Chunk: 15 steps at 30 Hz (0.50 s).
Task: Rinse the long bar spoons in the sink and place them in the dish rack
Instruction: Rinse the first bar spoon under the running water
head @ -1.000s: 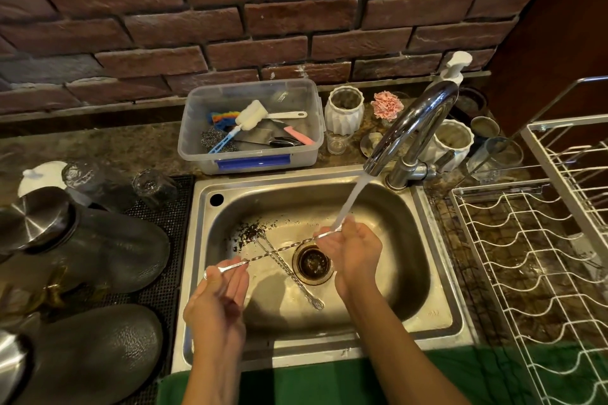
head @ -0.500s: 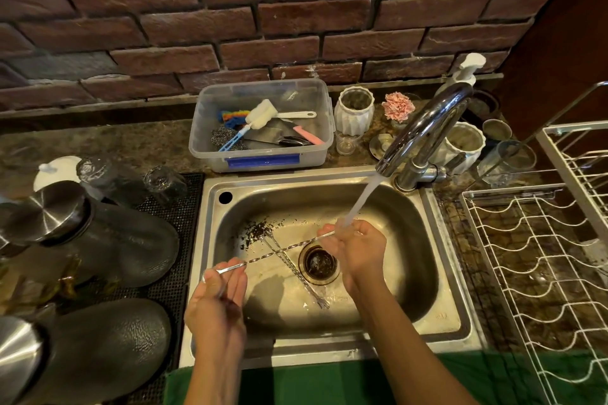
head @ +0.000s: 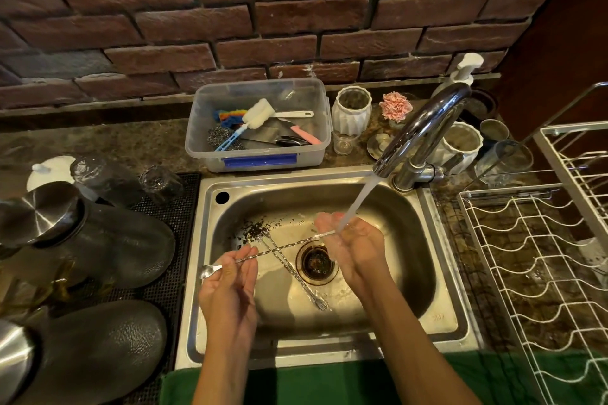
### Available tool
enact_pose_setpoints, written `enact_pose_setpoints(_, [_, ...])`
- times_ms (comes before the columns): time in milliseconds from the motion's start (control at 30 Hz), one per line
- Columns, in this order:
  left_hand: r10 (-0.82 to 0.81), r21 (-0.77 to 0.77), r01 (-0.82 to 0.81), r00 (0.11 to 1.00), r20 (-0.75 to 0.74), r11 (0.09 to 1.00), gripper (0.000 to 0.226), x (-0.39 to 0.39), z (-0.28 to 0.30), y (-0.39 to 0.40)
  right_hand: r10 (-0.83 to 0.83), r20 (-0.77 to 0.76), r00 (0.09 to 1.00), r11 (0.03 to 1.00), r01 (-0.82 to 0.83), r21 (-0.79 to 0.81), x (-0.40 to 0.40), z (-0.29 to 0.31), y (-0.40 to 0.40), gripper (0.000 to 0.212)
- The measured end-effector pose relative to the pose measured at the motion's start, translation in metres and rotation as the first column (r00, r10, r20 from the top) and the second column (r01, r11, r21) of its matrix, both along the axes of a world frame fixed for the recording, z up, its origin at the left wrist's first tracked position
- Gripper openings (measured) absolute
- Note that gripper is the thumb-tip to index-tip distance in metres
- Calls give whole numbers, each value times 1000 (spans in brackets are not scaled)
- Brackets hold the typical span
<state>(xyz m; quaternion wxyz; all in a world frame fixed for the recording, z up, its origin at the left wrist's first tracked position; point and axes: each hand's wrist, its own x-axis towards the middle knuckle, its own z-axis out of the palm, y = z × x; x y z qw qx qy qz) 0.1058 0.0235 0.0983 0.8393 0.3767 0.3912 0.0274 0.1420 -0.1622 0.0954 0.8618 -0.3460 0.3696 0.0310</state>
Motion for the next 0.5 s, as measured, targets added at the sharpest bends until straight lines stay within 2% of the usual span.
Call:
enact_pose_setpoints(100, [-24, 27, 24, 1000, -14, 999, 18, 1, 3, -5, -11, -28, 1000, 996, 9, -84, -1, 0, 2, 12])
enact_pose_setpoints(200, [-36, 39, 36, 999, -9, 999, 23, -1, 5, -6, -58, -64, 996, 996, 54, -64, -1, -1, 1, 16])
enact_pose_setpoints(300, [-13, 29, 13, 1000, -7, 999, 24, -1, 3, -4, 31, -19, 999, 998, -32, -53, -5, 0, 2, 17])
enact_pose_setpoints(367, [-4, 35, 4, 1000, -8, 999, 23, 0, 3, -2, 94, -8, 996, 988, -94, -125, -7, 0, 4, 12])
enact_pose_setpoints(433, [-9, 26, 9, 1000, 1, 1000, 23, 1, 4, -4, 90, -30, 996, 981, -93, -173, -6, -2, 4, 14])
enact_pose_setpoints(500, [-9, 9, 9, 1000, 2, 1000, 23, 1, 5, -6, 62, -47, 997, 989, -67, -132, -5, -1, 2, 21])
